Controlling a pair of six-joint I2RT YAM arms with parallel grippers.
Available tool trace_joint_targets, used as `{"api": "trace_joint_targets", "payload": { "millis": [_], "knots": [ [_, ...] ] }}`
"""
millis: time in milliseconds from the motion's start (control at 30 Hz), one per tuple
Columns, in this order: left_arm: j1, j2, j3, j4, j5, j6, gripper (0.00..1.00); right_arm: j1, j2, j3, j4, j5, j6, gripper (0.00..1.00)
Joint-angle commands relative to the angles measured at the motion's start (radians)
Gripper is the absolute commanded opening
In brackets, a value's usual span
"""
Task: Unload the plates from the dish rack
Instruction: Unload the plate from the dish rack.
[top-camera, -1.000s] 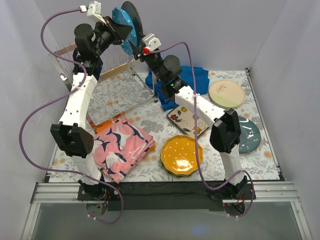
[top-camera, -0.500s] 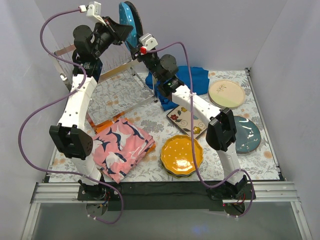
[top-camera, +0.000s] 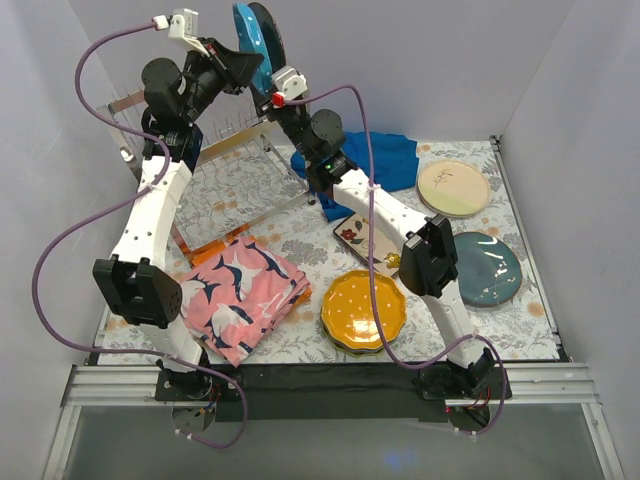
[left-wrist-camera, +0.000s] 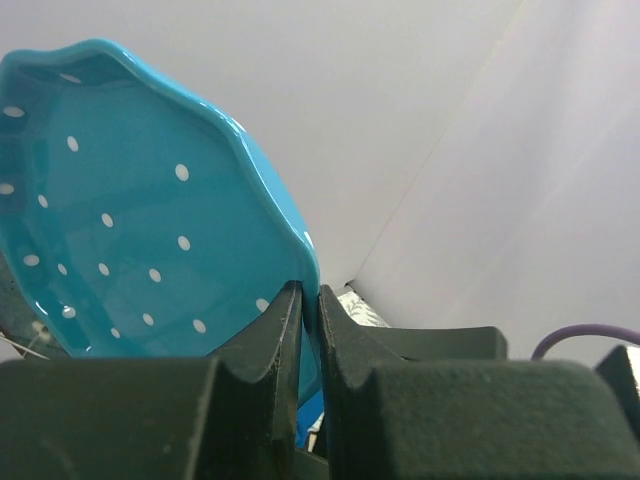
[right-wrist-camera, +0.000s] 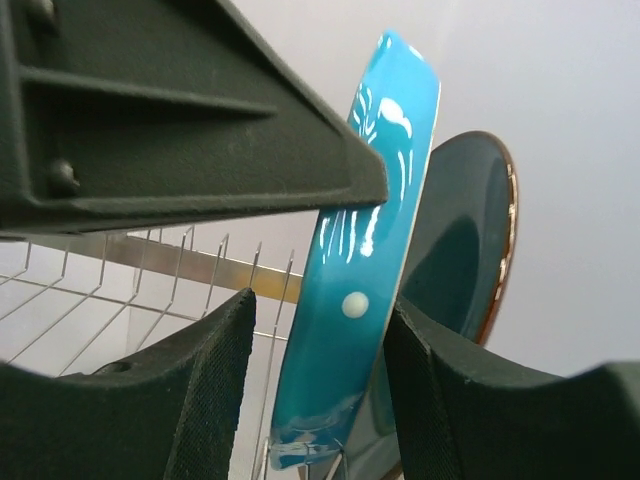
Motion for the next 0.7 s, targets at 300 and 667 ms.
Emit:
{"api": "trace_joint_targets", "payload": {
  "millis": [300,667],
  "knots": [
    [-0.030,-0.181,-0.069,0.173,0.041,0.008,0.00,-0.009,0.073,0.126,0.047,0.061,-0.006,0.43],
    [-0.033,-0.205,-0.129,0.206,0.040,0.010,0.00,-0.016,0.088,0.124,0.107,0.021,-0.017,0.01]
  ]
}}
